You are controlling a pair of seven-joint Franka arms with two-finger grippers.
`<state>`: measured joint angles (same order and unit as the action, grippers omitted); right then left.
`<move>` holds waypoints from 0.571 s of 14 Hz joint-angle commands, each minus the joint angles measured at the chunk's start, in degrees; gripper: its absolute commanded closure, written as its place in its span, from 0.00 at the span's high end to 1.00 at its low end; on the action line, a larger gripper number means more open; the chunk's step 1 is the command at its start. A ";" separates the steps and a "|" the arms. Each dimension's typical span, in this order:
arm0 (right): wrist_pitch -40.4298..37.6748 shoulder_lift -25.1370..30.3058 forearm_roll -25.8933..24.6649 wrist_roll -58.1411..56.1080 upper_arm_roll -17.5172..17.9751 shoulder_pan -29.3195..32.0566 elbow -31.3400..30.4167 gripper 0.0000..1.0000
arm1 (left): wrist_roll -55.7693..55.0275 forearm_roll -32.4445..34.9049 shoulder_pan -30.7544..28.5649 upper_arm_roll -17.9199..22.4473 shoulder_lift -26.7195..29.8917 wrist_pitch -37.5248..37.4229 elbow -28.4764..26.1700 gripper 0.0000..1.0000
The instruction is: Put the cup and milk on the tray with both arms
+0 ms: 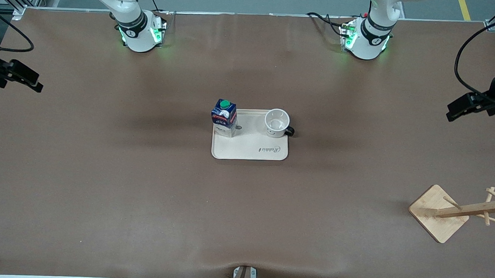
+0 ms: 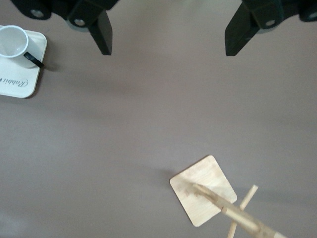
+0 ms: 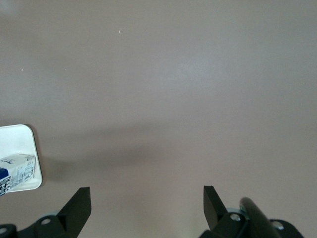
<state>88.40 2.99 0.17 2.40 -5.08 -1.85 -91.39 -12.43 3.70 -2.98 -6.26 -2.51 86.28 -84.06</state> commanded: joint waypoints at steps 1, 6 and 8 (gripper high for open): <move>-1.39 -1.23 -2.18 -0.47 1.04 0.36 1.57 1.00 | 0.48 -2.02 0.52 0.81 5.14 0.47 -5.59 1.00; -3.06 -1.93 -0.97 -0.47 0.77 1.76 2.00 1.00 | 0.66 -2.56 0.69 0.90 7.95 0.29 -8.48 1.00; -2.97 -1.85 0.35 -0.47 0.77 1.59 2.09 1.00 | 0.66 -2.56 1.92 1.77 8.48 0.03 -8.84 1.00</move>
<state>86.52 1.91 -0.63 2.36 -4.89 -1.26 -91.12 -12.43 2.22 -2.67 -6.03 3.55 86.28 -90.62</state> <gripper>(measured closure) 0.000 0.000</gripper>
